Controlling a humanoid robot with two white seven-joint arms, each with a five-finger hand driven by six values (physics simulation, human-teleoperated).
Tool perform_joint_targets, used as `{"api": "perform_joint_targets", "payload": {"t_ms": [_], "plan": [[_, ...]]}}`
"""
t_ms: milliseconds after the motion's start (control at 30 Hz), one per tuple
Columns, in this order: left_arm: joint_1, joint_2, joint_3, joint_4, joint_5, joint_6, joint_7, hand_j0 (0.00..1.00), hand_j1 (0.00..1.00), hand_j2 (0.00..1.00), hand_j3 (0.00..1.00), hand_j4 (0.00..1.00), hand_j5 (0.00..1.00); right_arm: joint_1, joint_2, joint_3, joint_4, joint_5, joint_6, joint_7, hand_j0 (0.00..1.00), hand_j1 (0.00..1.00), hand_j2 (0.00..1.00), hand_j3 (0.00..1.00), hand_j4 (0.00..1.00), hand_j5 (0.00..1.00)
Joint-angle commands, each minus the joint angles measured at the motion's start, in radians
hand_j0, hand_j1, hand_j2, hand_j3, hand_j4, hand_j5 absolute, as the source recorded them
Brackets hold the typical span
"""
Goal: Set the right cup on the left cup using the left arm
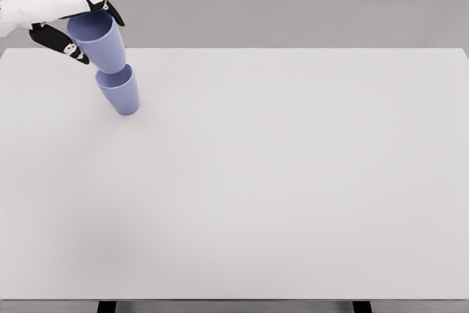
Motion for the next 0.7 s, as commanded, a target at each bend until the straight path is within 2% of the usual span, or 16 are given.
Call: {"api": "perform_joint_targets", "payload": {"t_ms": [0,667], "plan": [[0.000,-0.013,-0.009,0.017,0.004,0.002,0.002,0.52,0.52,0.52,0.52,0.52,0.52,0.000,0.000,0.000,0.001,0.001,-0.001,0.000,1.00,1.00,1.00,1.00,1.00,1.00],[-0.002,-0.027,-0.009,0.032,0.007,0.002,0.004,0.52,0.52,0.52,0.52,0.52,0.52,0.000,0.000,0.000,0.000,0.001,-0.001,0.000,1.00,1.00,1.00,1.00,1.00,1.00]]}}
